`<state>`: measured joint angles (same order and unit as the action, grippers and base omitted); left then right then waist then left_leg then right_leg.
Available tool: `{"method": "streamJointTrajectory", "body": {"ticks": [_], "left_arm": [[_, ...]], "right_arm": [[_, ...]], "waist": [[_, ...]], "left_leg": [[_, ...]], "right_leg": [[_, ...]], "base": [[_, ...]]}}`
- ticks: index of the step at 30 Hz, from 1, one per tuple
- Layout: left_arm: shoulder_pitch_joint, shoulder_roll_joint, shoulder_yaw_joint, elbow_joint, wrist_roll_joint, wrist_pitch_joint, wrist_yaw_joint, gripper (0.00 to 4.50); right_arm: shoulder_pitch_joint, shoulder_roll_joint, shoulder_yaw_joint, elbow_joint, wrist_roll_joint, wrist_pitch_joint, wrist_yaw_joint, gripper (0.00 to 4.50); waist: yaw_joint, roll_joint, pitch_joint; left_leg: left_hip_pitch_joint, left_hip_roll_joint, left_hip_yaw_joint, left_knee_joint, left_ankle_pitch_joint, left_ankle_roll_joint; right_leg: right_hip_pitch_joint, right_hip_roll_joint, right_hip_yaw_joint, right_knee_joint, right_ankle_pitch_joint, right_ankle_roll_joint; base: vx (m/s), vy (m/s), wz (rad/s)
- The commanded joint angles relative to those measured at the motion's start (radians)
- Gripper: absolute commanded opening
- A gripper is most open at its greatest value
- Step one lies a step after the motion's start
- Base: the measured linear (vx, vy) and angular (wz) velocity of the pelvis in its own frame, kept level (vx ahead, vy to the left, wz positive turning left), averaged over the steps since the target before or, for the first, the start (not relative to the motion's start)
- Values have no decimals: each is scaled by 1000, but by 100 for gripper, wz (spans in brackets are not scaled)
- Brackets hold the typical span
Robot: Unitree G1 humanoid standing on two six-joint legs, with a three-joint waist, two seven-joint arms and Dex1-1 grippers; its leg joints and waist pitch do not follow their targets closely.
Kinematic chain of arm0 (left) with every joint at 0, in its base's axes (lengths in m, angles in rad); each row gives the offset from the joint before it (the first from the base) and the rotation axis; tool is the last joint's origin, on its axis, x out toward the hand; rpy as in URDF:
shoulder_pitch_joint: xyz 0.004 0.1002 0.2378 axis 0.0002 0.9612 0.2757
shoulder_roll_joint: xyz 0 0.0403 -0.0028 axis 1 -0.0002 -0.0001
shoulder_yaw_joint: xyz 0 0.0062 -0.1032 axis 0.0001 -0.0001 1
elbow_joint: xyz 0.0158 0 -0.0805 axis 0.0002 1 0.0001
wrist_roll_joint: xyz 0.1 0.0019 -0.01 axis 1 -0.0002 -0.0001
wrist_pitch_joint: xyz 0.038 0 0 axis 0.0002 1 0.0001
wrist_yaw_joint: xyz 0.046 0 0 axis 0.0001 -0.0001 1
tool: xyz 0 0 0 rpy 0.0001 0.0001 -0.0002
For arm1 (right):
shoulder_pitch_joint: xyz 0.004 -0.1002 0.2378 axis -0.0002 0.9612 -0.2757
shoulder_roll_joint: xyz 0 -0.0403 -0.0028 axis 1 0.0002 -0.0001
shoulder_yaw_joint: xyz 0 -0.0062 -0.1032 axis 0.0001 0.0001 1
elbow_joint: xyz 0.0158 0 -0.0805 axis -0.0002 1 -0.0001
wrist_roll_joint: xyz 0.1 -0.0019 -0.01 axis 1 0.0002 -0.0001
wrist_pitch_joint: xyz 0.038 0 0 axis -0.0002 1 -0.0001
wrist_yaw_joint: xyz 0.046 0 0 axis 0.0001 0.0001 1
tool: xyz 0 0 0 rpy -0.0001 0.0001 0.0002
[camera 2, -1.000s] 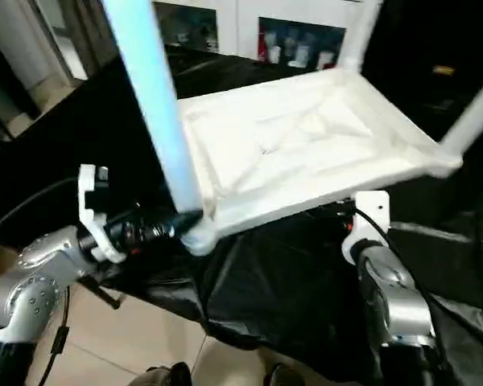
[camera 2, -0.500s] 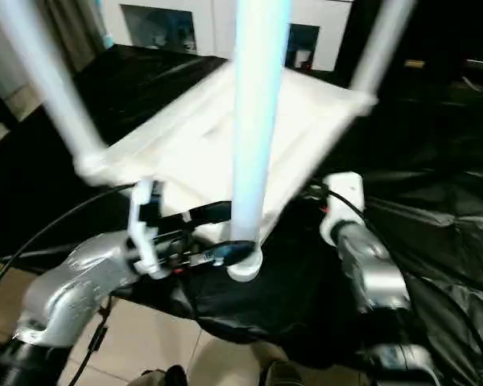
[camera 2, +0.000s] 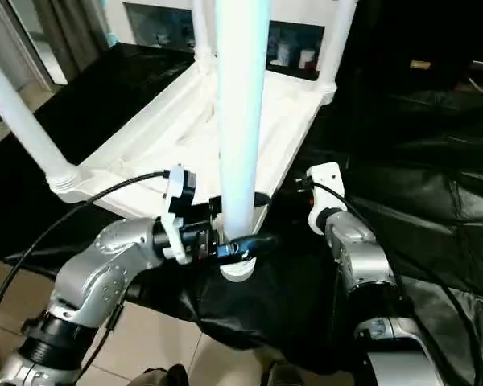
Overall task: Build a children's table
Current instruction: Rotate table base
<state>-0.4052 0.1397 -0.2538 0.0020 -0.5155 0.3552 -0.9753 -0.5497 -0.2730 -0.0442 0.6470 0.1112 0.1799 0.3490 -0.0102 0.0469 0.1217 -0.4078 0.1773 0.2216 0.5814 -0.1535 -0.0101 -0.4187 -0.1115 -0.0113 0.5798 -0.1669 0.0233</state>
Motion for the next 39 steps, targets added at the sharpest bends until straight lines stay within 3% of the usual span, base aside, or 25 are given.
{"method": "streamJointTrajectory", "body": {"ticks": [1, 11, 14, 17, 22, 26, 27, 31, 35, 39], "left_arm": [[-13, -17, -29, 0, 7, -6, -11, 450], [-87, -138, -86, 129, 84, -102, 19, 450], [-111, -150, -72, 184, 124, -143, 62, 450], [-119, -158, -59, 203, 127, -146, 67, 450], [-121, -176, -50, 220, 153, -173, 98, 450], [-131, -84, -52, 224, 161, -160, 17, 450], [-132, -38, -61, 214, 153, -142, -42, 450], [-127, 104, -99, 204, 187, -134, -186, 450], [-144, 192, -134, 265, 262, -196, -256, 450], [-219, 248, -175, 452, 398, -363, -251, 414]], "right_arm": [[-13, 4, 2, 17, 8, -30, 46, 428], [-69, 14, -6, 102, 2, -90, 51, 428], [-83, 6, -17, 125, -5, -109, 38, 428], [-84, 1, -27, 132, 6, -112, 54, 428], [-80, -19, -29, 146, -8, -133, 59, 428], [-69, -75, -53, 115, 2, -131, 80, 428], [-65, -100, -62, 104, 7, -133, 105, 428], [-20, -186, -48, 19, 20, -121, 240, 428], [34, -260, -11, -63, 25, -116, 384, 428], [148, -391, 60, -243, 64, -85, 641, 434]], "waist": [[9, -21, -83], [11, -23, -96], [10, -28, -101], [11, -30, -103], [18, -27, -103], [22, -29, -100], [25, -21, -103], [34, -20, -103], [46, -15, -104], [61, -18, -107]], "left_leg": [[33, 37, -16, -57, -175, 99], [29, 36, -17, -50, -173, 101], [24, 34, -18, -46, -149, 117], [25, 33, -16, -42, -151, 130], [26, 37, -16, -40, -169, 122], [30, 35, -17, -42, -215, 101], [35, 35, -17, -42, -220, 91], [38, 36, -17, -44, -225, 79], [39, 39, -15, -45, -222, 80], [38, 40, -19, -45, -234, 82]], "right_leg": [[49, -13, 10, -46, -115, -304], [54, -15, 9, -47, -120, -303], [59, -16, 7, -43, -91, -304], [57, -16, 7, -42, -98, -313], [54, -14, 6, -44, -135, -311], [49, -13, 6, -49, -213, -287], [48, -14, 5, -50, -228, -282], [48, -10, 5, -48, -233, -279], [45, -9, 6, -44, -213, -276], [50, -14, 9, -44, -215, -256]], "base": [[0, 0, 0], [0, 0, 0], [0, 0, 0], [0, 0, 0], [0, 0, 0], [0, 0, 0], [0, 0, 0], [0, 0, 0], [0, 0, 0], [0, 0, 0]]}}
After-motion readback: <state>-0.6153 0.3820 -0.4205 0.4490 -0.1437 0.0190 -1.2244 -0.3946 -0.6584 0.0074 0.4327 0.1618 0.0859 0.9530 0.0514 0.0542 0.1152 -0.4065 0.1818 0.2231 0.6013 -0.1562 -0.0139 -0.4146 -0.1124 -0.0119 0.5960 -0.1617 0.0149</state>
